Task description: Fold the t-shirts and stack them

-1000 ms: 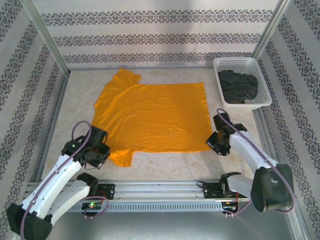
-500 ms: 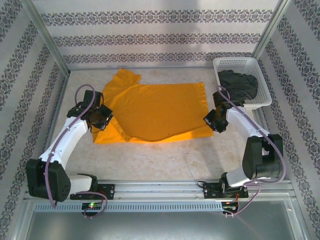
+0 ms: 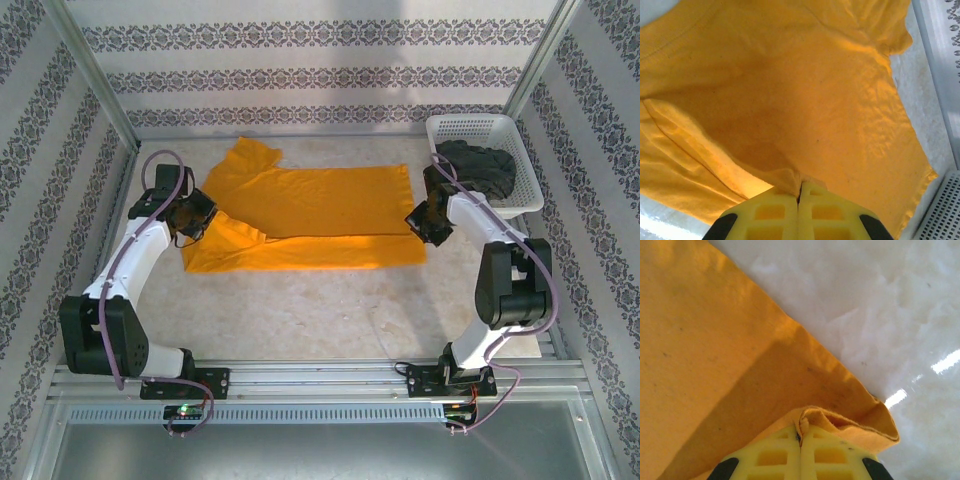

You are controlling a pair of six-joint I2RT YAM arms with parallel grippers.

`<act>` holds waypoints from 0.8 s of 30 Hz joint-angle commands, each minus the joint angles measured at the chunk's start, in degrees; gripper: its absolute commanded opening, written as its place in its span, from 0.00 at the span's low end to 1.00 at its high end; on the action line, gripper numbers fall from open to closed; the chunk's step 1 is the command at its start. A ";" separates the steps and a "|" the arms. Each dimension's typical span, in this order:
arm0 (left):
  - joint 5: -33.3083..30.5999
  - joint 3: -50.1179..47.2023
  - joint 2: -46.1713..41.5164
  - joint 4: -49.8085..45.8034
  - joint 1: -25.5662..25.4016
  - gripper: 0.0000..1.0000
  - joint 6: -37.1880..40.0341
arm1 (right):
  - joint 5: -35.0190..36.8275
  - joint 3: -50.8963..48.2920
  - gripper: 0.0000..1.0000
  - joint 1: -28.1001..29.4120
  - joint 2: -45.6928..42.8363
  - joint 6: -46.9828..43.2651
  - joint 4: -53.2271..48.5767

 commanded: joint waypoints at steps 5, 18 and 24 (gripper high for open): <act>0.93 2.93 2.57 2.58 2.34 0.00 3.21 | 1.95 4.91 0.00 -1.01 4.40 -0.80 -1.03; -1.51 6.49 6.17 2.37 3.52 0.00 4.18 | 3.20 10.17 0.00 -1.18 9.69 -0.59 -1.83; -1.25 7.92 7.54 2.98 3.71 0.00 4.58 | 2.79 12.62 0.00 -1.15 12.26 -0.89 -2.19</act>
